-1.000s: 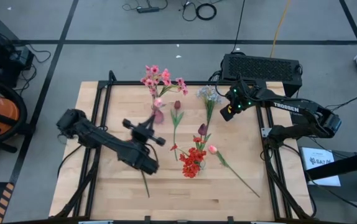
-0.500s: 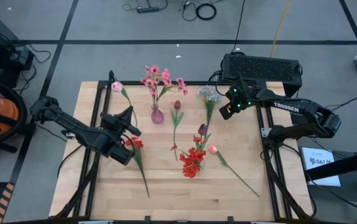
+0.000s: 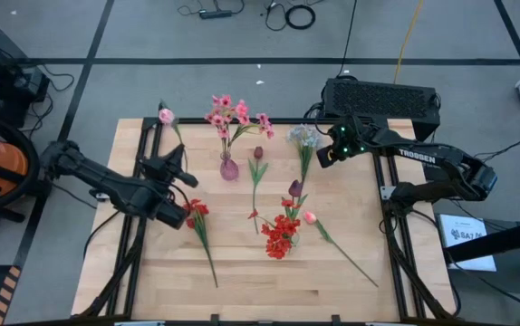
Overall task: Sort flowers into vase by color
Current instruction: Put the left pink tulip into the light violet flower vase
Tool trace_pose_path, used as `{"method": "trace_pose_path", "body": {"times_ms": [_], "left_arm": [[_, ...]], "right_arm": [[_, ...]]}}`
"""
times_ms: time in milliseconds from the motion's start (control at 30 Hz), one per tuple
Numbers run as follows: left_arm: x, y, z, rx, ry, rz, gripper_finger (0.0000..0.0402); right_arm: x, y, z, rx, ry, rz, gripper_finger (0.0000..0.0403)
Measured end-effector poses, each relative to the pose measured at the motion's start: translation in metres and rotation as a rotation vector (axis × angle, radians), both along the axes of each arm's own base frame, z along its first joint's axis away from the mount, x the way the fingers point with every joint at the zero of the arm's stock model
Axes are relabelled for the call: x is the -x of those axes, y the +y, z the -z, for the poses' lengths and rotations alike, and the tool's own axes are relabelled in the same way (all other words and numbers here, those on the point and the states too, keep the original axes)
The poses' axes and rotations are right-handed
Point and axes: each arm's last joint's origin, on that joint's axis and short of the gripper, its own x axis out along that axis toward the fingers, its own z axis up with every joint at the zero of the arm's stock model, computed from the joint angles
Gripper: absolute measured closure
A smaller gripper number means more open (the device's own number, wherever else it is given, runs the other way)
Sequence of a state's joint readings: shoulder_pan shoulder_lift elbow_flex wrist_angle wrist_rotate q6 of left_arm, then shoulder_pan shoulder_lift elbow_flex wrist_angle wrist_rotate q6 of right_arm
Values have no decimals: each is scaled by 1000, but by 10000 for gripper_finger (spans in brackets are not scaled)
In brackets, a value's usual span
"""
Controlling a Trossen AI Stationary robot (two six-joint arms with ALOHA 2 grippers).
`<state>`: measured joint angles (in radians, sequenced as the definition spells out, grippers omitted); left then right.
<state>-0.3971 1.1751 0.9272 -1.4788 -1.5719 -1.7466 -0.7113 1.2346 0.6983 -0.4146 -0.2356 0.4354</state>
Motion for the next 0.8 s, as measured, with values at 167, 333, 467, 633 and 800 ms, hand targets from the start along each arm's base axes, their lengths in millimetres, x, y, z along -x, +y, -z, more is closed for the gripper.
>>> {"method": "trace_pose_path", "body": {"times_ms": [167,333,467,633,800], "left_arm": [[25,13,-16,4,-11,-19,402],[52,21,-29,81,34,11,402],[59,19,-36,131,118,103,402],[55,15,-48,177,224,279,402],[58,15,-63,145,249,433,402]], "right_arm": [[0,0,0,-22,-7,32,403],[0,0,0,-35,-16,53,403],[0,0,0,-39,-20,62,403],[-1,-1,-1,-44,-37,82,403],[-3,-3,-3,-38,-68,100,403]]}}
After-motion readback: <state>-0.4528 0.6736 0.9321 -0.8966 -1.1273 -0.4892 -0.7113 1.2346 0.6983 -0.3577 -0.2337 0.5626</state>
